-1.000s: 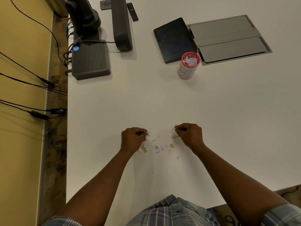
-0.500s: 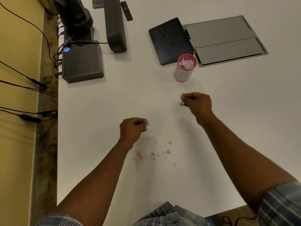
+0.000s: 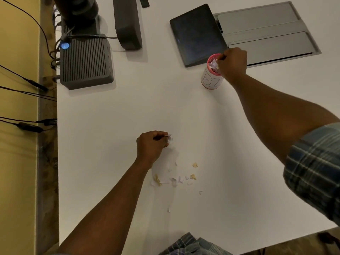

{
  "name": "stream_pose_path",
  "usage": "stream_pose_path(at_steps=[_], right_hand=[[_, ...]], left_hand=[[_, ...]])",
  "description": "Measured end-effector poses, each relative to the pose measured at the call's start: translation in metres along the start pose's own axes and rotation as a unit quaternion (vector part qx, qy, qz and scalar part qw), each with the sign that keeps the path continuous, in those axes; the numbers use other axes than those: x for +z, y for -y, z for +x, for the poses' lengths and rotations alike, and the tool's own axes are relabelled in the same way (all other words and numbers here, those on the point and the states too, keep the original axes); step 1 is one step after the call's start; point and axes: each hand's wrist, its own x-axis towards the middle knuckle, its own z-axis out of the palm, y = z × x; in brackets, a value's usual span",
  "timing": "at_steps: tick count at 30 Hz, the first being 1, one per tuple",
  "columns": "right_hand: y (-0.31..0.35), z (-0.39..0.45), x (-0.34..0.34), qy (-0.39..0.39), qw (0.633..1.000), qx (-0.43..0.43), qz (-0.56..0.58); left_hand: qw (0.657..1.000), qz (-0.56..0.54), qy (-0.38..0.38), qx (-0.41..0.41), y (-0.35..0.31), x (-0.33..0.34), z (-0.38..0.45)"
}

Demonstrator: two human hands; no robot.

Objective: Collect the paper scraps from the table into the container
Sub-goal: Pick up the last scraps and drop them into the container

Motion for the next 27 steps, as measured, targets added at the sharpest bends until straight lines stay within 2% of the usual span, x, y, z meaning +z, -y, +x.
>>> stream_pose_path(at_steps=[4,7,10,17,22,25,27], right_hand=[[0.001,0.016,0.015,0.056,0.996,0.011,-0.072],[0.010,0.023,0.017,0.091,0.986,-0.018,-0.137],[0.012,0.030,0.018,0.124,0.981,-0.020,-0.149],[0.018,0.031,0.016,0.147,0.971,-0.042,-0.187],[0.017,0.012,0.008,0.077,0.985,-0.041,-0.148],[0.003,-0.023,0.005,-0.065,0.990,-0.108,-0.055],[-0.011,-0.053,0.010,-0.116,0.985,-0.126,0.019]], left_hand=[[1.000,-0.010,-0.001,-0.004,-0.003,0.002,0.006],[1.000,-0.023,-0.001,-0.007,-0.004,0.003,0.009],[0.999,-0.033,-0.002,-0.012,-0.004,0.003,0.010],[0.999,-0.030,0.000,-0.012,-0.009,0.006,0.013],[0.999,-0.044,0.022,0.001,-0.017,0.012,0.018],[0.997,-0.067,0.037,0.011,-0.027,0.020,0.019],[0.995,-0.085,0.052,0.020,-0.039,0.028,0.020]])
